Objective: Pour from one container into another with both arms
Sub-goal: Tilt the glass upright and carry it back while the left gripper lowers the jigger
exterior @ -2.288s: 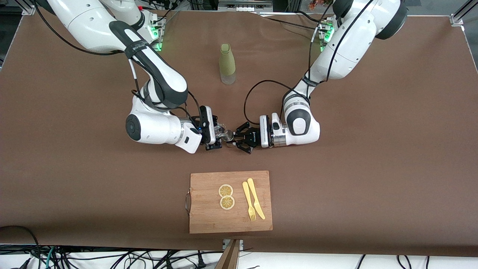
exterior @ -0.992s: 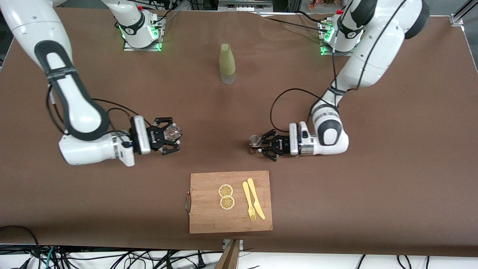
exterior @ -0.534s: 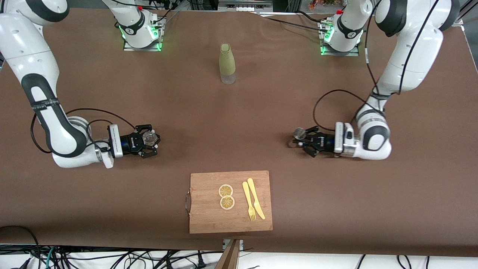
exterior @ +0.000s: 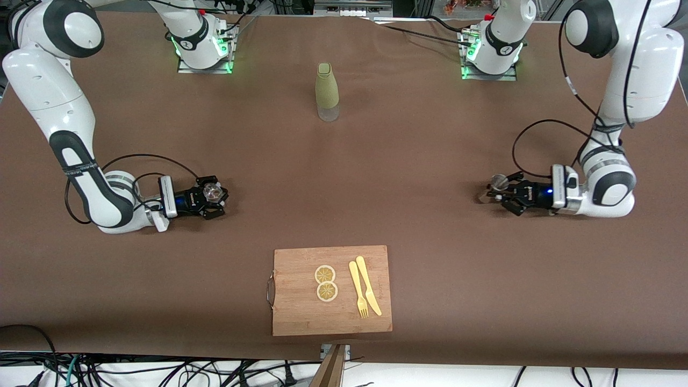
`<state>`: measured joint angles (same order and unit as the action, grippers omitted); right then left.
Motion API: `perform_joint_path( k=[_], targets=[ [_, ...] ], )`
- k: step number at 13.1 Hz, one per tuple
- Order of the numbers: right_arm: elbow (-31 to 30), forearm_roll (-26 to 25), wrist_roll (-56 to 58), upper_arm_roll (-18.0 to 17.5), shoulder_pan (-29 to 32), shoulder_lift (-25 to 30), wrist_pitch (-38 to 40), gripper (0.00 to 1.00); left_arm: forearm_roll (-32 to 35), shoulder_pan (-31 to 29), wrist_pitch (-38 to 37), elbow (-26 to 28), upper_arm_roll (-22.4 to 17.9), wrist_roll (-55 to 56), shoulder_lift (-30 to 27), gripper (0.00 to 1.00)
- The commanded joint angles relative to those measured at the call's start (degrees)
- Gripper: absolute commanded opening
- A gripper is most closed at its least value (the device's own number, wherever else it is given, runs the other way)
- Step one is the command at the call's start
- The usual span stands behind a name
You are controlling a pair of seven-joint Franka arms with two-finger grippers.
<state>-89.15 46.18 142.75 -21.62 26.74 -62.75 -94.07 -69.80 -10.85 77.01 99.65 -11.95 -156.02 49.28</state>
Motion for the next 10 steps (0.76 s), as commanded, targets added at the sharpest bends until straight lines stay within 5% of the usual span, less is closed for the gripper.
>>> perform_joint_path(
  k=[1, 2, 3, 10],
  targets=[
    [0.4, 1.0, 0.9, -0.1, 0.4, -1.2, 1.0, 0.07, 1.2, -3.1, -1.9, 1.5, 0.0, -7.1, 0.1, 0.0],
    [0.4, 1.0, 1.0, 0.0, 0.5, -1.3, 1.1, 0.44, 2.4, -4.3, -2.2, 1.5, 0.0, -8.3, 0.5, 0.0],
    [0.4, 0.9, 1.0, 0.1, 0.5, -1.3, 1.2, 0.98, 3.6, -5.6, -2.2, 1.4, 0.0, -9.5, 0.5, 0.0],
    [0.4, 0.9, -0.2, 3.3, 0.6, -0.9, 1.5, 1.0, 5.6, -8.5, -2.1, 0.7, -0.5, -15.2, 3.9, 0.0]
  ],
)
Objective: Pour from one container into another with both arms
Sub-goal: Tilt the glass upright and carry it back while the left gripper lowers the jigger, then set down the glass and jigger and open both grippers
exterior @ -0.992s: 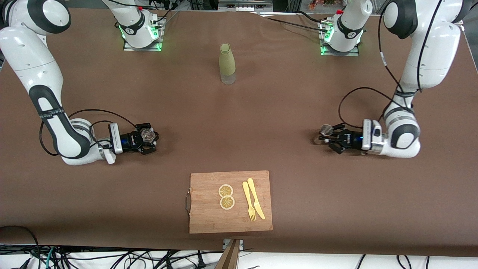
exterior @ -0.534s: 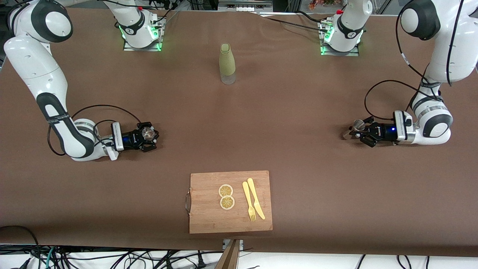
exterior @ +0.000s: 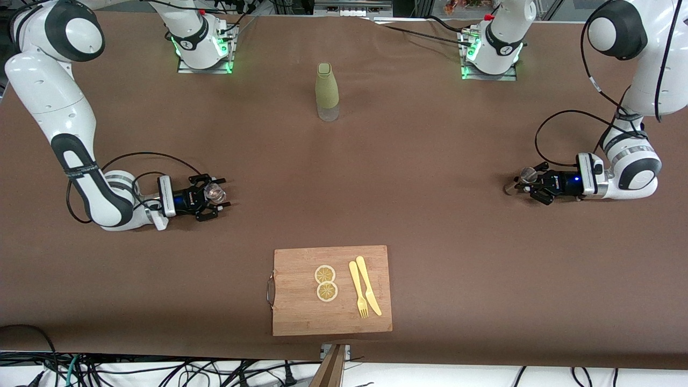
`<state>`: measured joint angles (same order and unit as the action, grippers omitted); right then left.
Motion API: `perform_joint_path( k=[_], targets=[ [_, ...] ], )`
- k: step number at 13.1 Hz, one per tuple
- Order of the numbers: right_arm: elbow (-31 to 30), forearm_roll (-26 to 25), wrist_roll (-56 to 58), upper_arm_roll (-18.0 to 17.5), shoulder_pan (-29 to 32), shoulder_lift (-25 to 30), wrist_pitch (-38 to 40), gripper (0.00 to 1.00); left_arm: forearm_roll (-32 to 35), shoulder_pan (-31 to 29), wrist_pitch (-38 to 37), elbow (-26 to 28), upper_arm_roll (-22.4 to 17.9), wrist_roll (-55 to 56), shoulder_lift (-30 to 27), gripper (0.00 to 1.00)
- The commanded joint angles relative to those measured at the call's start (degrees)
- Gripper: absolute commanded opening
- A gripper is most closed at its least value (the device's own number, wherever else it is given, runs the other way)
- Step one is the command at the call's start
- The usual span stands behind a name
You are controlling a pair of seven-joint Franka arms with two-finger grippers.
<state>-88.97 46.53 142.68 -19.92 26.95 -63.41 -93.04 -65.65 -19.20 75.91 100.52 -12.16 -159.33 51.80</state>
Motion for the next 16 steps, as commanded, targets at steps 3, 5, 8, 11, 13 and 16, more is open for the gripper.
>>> perform_joint_path(
  k=[3, 5, 8, 11, 13, 16],
  targets=[
    [0.5, 0.1, -3.3, 3.8, 0.9, 1.1, 2.3, 1.0, 1.6, -0.1, -0.5, -0.3, -0.4, -12.2, 2.7, 0.0],
    [0.5, -0.5, -6.2, 6.0, 0.8, 4.1, 3.6, 1.0, 1.7, -0.1, -0.2, -1.0, -1.4, -11.4, 2.9, 0.31],
    [0.6, -3.1, -13.6, 8.4, 0.7, 9.1, 5.1, 1.0, 2.7, 0.2, 2.5, -3.3, -1.5, -8.9, 2.6, 1.0],
    [0.9, -7.6, -25.4, 8.4, 0.7, 13.8, 5.1, 1.0, 6.3, 0.5, 4.5, -6.9, -1.6, 2.7, 1.0, 1.0],
    [0.9, -8.4, -34.2, 8.3, 0.4, 17.7, 5.1, 1.0, 12.5, 0.6, 4.5, -12.3, -1.7, 17.8, -0.4, 1.0],
    [0.9, -13.0, -49.8, 7.8, 0.0, 24.5, 5.5, 1.0, 23.2, 1.5, 4.4, -17.4, -3.3, 42.1, -7.0, 1.0]
  ],
)
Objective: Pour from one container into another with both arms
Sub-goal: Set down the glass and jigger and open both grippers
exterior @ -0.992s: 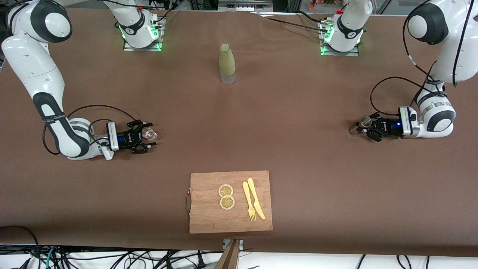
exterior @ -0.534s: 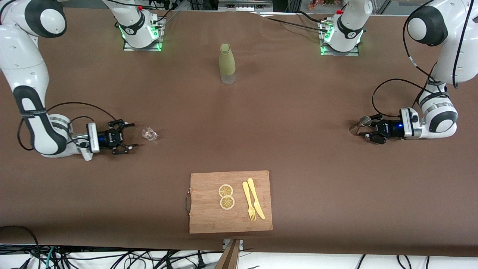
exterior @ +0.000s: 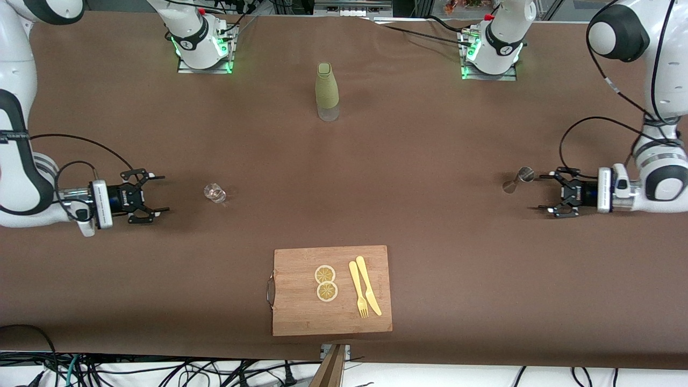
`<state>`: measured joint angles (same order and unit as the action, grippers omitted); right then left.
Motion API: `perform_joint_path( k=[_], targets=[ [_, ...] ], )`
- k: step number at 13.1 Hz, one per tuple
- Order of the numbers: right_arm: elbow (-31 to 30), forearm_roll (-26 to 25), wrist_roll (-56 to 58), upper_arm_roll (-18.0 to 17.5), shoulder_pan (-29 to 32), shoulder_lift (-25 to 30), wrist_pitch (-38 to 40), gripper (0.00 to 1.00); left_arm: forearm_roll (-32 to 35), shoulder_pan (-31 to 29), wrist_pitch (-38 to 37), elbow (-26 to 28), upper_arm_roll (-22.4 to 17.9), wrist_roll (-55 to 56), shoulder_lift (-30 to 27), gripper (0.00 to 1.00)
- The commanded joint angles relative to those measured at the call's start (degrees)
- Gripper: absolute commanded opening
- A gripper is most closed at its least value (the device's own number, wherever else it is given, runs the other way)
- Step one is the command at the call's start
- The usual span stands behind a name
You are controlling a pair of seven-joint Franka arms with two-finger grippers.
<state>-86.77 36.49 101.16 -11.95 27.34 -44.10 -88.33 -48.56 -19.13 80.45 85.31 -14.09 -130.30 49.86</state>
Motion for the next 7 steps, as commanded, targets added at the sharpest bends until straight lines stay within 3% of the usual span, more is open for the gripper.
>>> perform_joint_path(
  k=[1, 5, 7],
  targets=[
    [-1.3, -4.2, -13.2, -0.2, -0.9, 8.0, 1.2, 1.0, 8.6, 1.9, -0.1, -2.5, -1.4, 20.2, -7.2, 1.0],
    [0.0, -12.7, -35.7, -0.2, -6.8, 18.6, 1.7, 1.0, 16.6, 8.4, 0.0, -2.3, -1.3, 51.8, -18.2, 1.0],
    [0.0, -17.7, -44.6, 0.3, -10.7, 23.8, 2.2, 1.0, 21.3, 14.7, 0.1, -2.4, -1.0, 73.1, -24.4, 1.0]
  ],
)
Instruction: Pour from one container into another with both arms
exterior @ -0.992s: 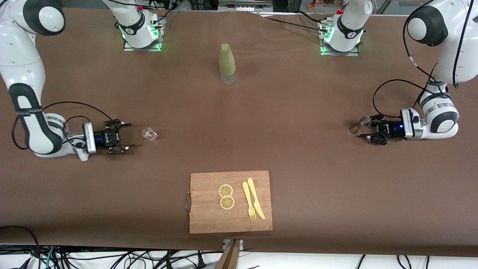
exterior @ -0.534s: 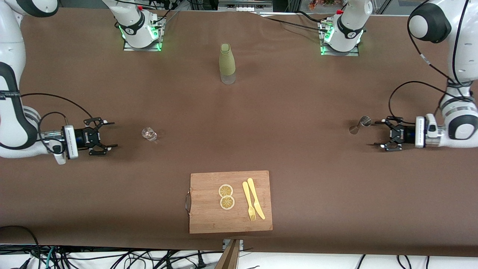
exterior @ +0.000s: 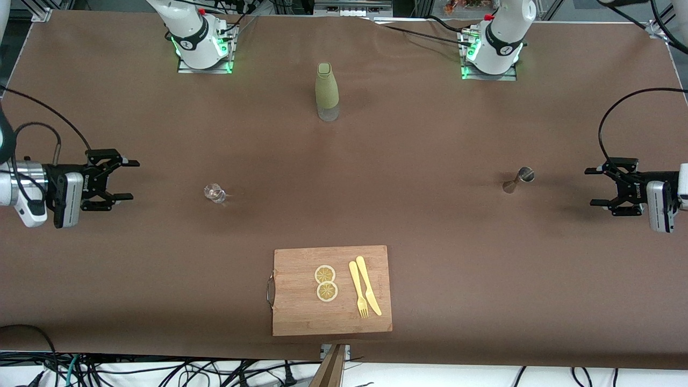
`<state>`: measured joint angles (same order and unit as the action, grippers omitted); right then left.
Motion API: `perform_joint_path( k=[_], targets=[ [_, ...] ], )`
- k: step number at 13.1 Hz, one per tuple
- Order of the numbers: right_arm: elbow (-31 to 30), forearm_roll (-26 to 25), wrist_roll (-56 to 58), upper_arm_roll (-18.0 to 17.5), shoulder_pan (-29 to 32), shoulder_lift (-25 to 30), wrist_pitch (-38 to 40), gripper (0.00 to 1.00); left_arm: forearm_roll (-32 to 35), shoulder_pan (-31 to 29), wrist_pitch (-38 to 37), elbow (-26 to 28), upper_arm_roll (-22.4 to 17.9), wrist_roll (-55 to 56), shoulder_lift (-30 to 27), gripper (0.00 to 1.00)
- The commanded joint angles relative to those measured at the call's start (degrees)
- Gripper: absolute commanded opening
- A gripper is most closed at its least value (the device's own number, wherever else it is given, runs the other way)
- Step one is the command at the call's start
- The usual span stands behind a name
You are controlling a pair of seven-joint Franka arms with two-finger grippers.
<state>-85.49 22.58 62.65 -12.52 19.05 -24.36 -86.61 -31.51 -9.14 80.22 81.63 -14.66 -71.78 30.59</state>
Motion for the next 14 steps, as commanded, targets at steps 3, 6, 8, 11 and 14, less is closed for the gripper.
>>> perform_joint_path(
  k=[3, 6, 8, 11, 14],
  targets=[
    [-1.4, -10.1, -18.9, 2.7, -7.0, 9.7, 2.7, 1.0, 11.1, 12.5, 0.3, 1.2, 0.0, 37.2, -12.1, 1.0],
    [-1.3, -12.9, -33.2, 11.4, -16.2, 13.0, 4.4, 1.0, 20.5, 15.8, -0.7, 0.9, 4.3, 45.7, -18.4, 1.0],
    [-1.5, -17.9, -37.8, 14.3, -19.6, 14.9, 5.0, 1.0, 21.2, 15.2, -3.0, 0.5, 6.1, 45.9, -20.9, 1.0],
    [-5.8, -25.6, -48.5, 16.3, -24.8, 18.9, 4.0, 1.0, 25.5, 14.9, -3.1, -2.3, 6.5, 46.2, -22.2, 1.0],
    [-16.1, -25.5, -57.4, 17.6, -24.9, 25.2, -8.1, 1.0, 30.9, 14.9, -3.2, -4.1, 11.8, 62.3, -22.3, 1.0]
  ],
)
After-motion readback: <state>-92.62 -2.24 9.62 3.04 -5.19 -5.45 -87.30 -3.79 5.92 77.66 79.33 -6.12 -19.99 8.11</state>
